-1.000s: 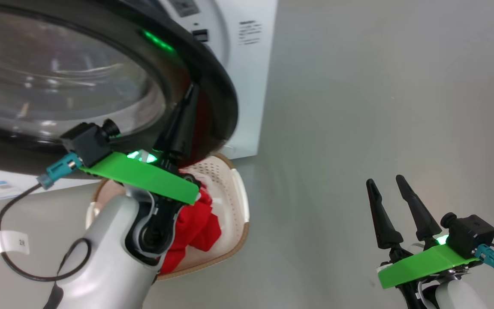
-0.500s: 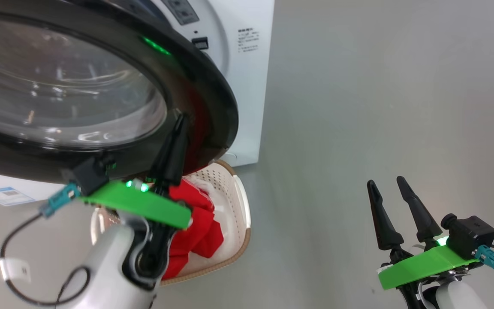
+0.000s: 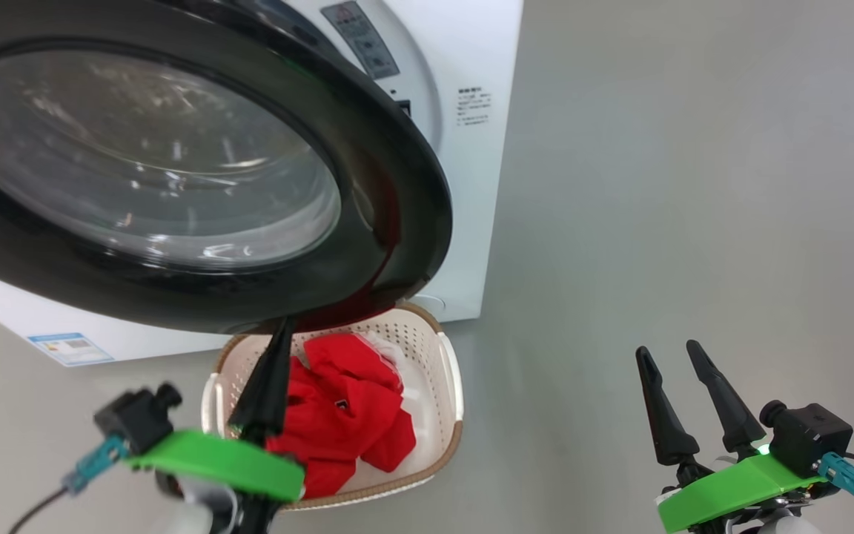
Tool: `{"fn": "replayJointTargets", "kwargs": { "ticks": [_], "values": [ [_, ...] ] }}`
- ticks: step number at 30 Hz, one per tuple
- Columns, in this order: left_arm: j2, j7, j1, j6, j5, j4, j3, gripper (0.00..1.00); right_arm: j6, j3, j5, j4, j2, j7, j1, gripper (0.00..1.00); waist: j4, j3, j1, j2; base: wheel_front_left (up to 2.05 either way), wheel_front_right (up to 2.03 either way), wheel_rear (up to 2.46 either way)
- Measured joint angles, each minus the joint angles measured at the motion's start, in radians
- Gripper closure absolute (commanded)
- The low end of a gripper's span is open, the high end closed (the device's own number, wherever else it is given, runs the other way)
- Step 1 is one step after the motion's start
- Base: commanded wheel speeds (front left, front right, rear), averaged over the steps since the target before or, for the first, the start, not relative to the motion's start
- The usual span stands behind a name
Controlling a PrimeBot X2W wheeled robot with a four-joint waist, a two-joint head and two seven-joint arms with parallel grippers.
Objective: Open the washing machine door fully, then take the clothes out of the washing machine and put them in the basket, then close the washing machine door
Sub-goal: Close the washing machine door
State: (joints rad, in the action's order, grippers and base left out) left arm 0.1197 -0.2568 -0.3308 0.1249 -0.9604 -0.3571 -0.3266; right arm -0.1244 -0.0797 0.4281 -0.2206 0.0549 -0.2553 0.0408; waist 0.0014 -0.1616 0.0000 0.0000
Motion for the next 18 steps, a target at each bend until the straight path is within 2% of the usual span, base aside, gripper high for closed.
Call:
{"fn": "replayJointTargets", "kwargs": {
  "ticks": [3,11,15,18],
  "values": [
    [0.001,0.000,0.053,0.000,0.033,0.001,0.031,0.99,0.000,0.000,0.000,0.000,0.002,0.000,-0.001,0.00,0.012,0.016,0.0000,0.0000,0.00,0.00,0.00],
    [0.003,0.000,0.168,0.000,0.102,0.010,0.111,0.76,0.000,0.001,0.000,-0.002,0.006,0.000,-0.050,0.00,0.045,0.051,0.0000,0.0000,0.00,0.00,0.00],
    [0.006,0.000,0.197,0.000,0.152,0.016,0.149,0.54,0.000,0.002,0.000,-0.002,0.008,0.000,-0.061,0.00,0.059,0.065,0.0000,0.0000,0.00,0.00,0.00],
    [0.010,0.000,0.218,0.000,0.204,0.026,0.179,0.15,0.000,0.002,0.000,-0.002,0.011,0.000,-0.065,0.00,0.065,0.075,0.0000,0.0000,0.00,0.00,0.00]
  ]
}}
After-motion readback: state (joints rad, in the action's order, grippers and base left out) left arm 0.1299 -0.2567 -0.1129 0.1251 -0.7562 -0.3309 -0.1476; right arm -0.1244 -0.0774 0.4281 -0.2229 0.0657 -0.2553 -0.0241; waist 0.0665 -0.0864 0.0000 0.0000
